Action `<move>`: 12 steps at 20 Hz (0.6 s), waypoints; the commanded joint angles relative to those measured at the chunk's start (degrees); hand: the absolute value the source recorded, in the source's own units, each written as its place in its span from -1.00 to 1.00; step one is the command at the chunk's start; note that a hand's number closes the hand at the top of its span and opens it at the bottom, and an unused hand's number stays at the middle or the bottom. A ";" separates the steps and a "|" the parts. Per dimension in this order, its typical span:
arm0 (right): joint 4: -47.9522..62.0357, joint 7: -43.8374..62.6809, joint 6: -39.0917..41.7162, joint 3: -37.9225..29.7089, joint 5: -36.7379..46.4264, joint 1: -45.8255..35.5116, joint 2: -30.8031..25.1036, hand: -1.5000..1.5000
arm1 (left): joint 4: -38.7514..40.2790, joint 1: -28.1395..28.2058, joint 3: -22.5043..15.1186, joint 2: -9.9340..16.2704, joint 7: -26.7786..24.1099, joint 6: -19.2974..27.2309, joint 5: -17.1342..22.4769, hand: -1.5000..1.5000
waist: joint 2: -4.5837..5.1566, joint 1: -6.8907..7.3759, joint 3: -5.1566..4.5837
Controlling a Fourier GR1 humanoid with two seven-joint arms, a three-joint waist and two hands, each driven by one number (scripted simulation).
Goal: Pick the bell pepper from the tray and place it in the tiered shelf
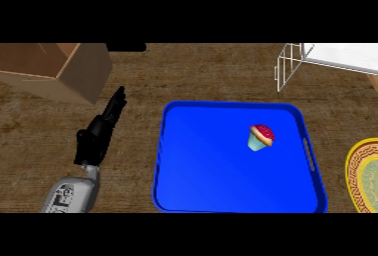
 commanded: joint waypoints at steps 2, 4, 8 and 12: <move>-0.66 -4.72 2.96 -1.85 -5.99 0.76 -0.53 -1.00 | -2.93 1.62 1.19 1.70 0.75 -1.94 1.23 0.00 | 0.01 0.35 0.01; -1.77 -2.59 1.50 -1.28 -5.71 -1.84 -0.15 -1.00 | 0.53 -0.62 0.81 0.26 -0.34 -1.27 0.53 0.00 | 0.06 0.10 -0.02; -6.99 -0.27 1.87 -4.66 -9.60 -4.86 -3.18 -1.00 | 2.82 -0.41 1.70 0.16 -2.47 -0.84 0.57 0.00 | -0.18 -0.74 -0.05; -10.69 3.58 -0.79 -6.87 -10.94 -3.99 -5.47 -1.00 | 2.93 2.07 1.14 -0.07 -4.49 -0.14 -0.62 0.00 | -0.31 -0.88 -0.07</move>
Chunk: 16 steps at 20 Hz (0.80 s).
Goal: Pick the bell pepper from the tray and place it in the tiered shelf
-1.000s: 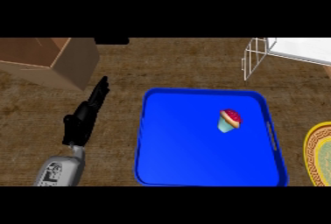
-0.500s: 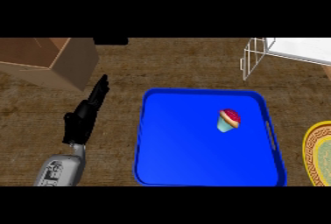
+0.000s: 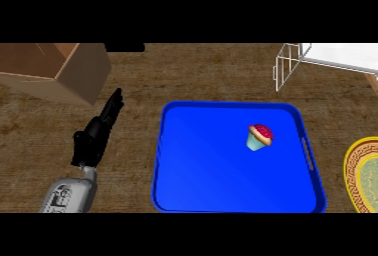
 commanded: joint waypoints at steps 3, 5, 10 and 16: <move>-5.47 10.22 2.51 -0.99 0.17 -0.79 -7.03 -1.00 | -4.66 1.92 0.07 0.06 3.17 -0.04 0.60 0.00 | -0.42 -0.35 -0.04; -6.60 10.18 6.07 -5.16 -3.79 3.72 -10.44 -1.00 | -2.87 4.58 -1.49 -1.18 -0.81 1.24 -1.38 0.00 | -0.41 -1.00 0.01; -13.09 20.05 17.98 -7.43 -5.72 13.79 -14.44 -1.00 | -3.36 5.02 0.79 0.42 -0.57 0.40 0.11 0.00 | -0.95 -2.76 -0.02; -22.37 19.93 32.11 -17.32 -13.52 27.81 -21.41 -1.00 | -3.40 5.16 1.28 0.37 -0.70 1.30 -0.49 0.00 | -0.77 -3.27 0.05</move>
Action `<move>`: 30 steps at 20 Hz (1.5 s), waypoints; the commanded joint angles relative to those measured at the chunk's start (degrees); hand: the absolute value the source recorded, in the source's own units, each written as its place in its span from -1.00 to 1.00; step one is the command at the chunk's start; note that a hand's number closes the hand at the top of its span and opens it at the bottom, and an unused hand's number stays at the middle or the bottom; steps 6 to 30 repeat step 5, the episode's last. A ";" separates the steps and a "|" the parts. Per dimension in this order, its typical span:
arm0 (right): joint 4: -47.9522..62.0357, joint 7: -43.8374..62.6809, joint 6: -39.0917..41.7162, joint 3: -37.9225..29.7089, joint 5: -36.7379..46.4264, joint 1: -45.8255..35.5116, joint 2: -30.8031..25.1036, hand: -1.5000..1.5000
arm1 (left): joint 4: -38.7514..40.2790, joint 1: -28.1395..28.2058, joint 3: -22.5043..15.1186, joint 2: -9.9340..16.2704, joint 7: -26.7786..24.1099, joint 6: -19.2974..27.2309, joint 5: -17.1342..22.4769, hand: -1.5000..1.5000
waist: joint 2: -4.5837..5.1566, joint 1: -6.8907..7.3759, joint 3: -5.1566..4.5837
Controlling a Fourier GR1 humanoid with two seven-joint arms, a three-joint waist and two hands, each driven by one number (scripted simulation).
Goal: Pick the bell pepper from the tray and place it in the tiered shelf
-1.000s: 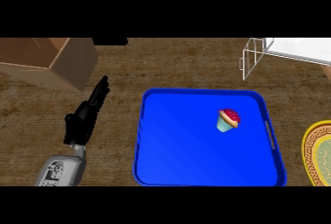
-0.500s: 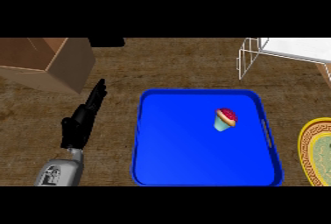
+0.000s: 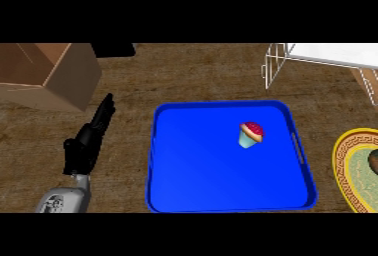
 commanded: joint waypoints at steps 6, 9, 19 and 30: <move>-12.83 -0.16 17.92 -18.40 -11.49 20.22 -2.42 -1.00 | -2.24 2.43 -1.12 -0.90 -0.66 0.91 -1.13 0.00 | -0.06 -0.58 0.07; -12.83 -0.16 17.92 -18.40 -11.49 20.22 -2.42 -1.00 | -2.24 2.43 -1.12 -0.90 -0.66 0.91 -1.13 0.00 | -0.06 -0.58 0.07; -12.83 -0.16 17.92 -18.40 -11.49 20.22 -2.42 -1.00 | -2.24 2.43 -1.12 -0.90 -0.66 0.91 -1.13 0.00 | -0.06 -0.58 0.07; -12.83 -0.16 17.92 -18.40 -11.49 20.22 -2.42 -1.00 | -2.24 2.43 -1.12 -0.90 -0.66 0.91 -1.13 0.00 | -0.06 -0.58 0.07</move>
